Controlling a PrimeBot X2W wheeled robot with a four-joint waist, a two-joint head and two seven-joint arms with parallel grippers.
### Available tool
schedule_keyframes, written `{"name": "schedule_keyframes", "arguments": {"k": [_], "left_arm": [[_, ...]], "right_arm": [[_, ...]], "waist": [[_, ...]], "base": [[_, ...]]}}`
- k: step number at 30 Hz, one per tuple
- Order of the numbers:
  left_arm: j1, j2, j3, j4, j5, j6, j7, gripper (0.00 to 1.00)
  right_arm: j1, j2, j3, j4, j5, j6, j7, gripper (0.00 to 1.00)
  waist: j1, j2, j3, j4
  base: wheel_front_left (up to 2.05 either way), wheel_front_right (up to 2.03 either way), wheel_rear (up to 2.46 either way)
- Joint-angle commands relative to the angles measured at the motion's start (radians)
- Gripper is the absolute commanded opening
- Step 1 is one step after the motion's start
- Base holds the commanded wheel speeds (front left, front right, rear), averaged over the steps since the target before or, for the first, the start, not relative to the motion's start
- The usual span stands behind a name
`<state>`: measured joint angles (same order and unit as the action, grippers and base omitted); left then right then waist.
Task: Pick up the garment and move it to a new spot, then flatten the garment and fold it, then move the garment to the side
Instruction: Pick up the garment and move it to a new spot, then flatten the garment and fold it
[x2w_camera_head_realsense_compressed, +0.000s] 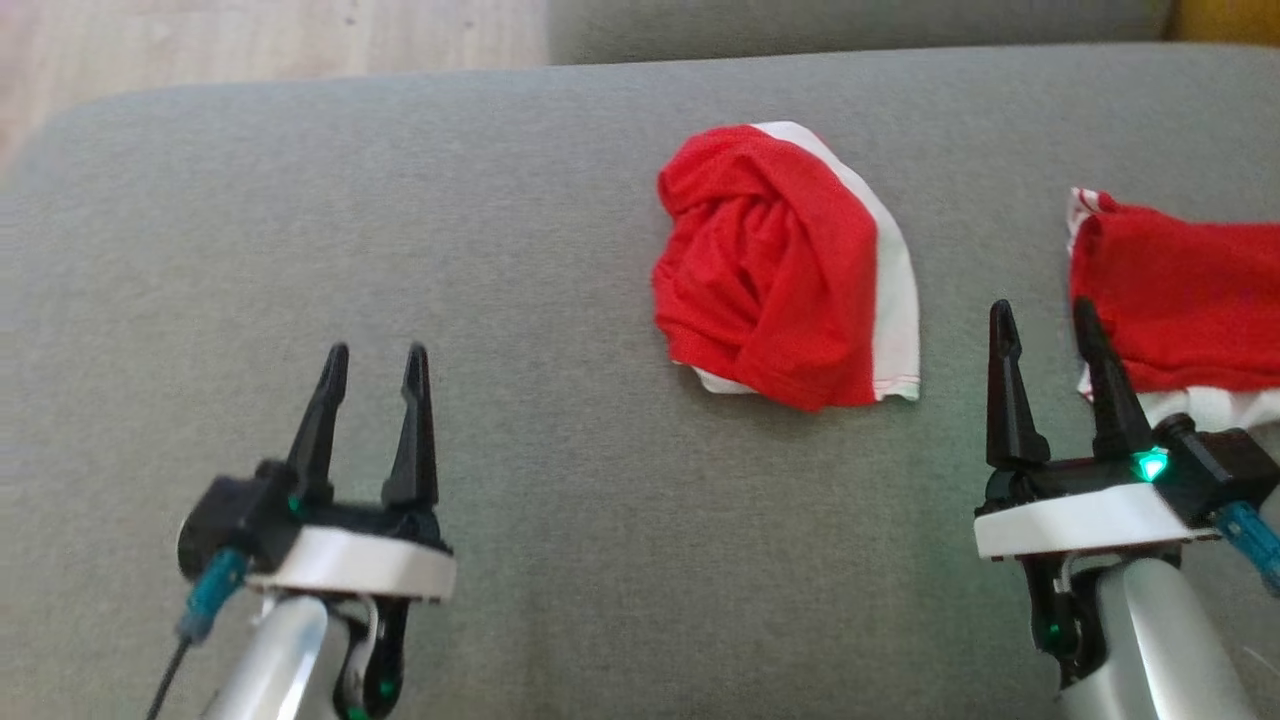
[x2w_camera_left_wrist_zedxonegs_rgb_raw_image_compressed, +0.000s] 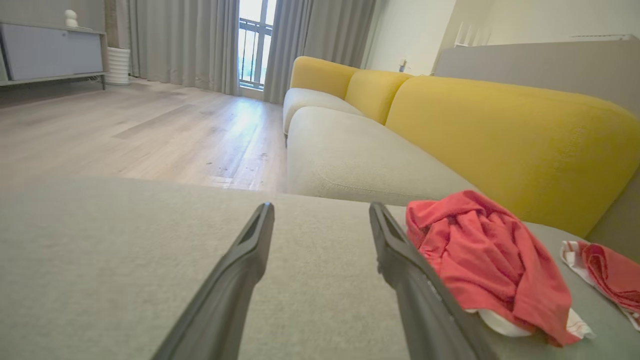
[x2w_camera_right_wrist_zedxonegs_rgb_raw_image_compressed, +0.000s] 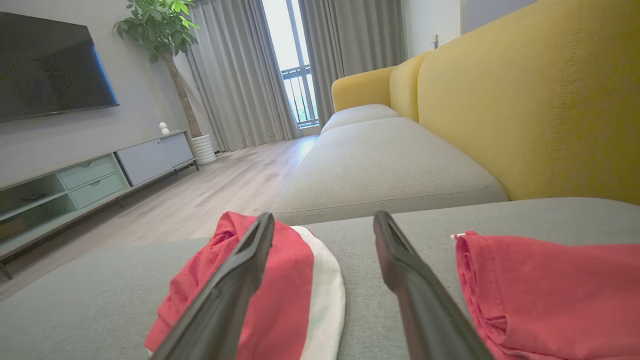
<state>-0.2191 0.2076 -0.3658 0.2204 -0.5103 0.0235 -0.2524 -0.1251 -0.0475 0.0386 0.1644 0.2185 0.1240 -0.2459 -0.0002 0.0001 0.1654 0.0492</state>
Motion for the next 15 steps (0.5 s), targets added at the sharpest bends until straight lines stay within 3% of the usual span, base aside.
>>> {"name": "schedule_keyframes", "arguments": {"k": [1,8,15], "left_arm": [[-0.017,0.007,0.056,-0.035,0.032,-0.01,-0.009,1.0],[-0.012,-0.048,0.112,-0.028,0.109,-0.072,-0.009,1.0],[-0.012,-0.102,0.147,-0.003,0.144,-0.114,-0.009,1.0]], "right_arm": [[-0.012,-0.003,0.025,-0.034,-0.012,0.007,0.005,1.0],[-0.016,-0.003,0.043,-0.055,-0.057,0.007,0.03,1.0],[-0.063,-0.003,0.207,-0.015,-0.123,0.007,0.116,1.0]], "waist": [[0.0002,-0.0001,-0.008,0.025],[0.0002,-0.0001,0.01,0.077],[0.0002,-0.0001,0.03,0.126]], "base": [[0.0,0.0,0.0],[0.0,0.0,0.0],[0.0,0.0,0.0]]}}
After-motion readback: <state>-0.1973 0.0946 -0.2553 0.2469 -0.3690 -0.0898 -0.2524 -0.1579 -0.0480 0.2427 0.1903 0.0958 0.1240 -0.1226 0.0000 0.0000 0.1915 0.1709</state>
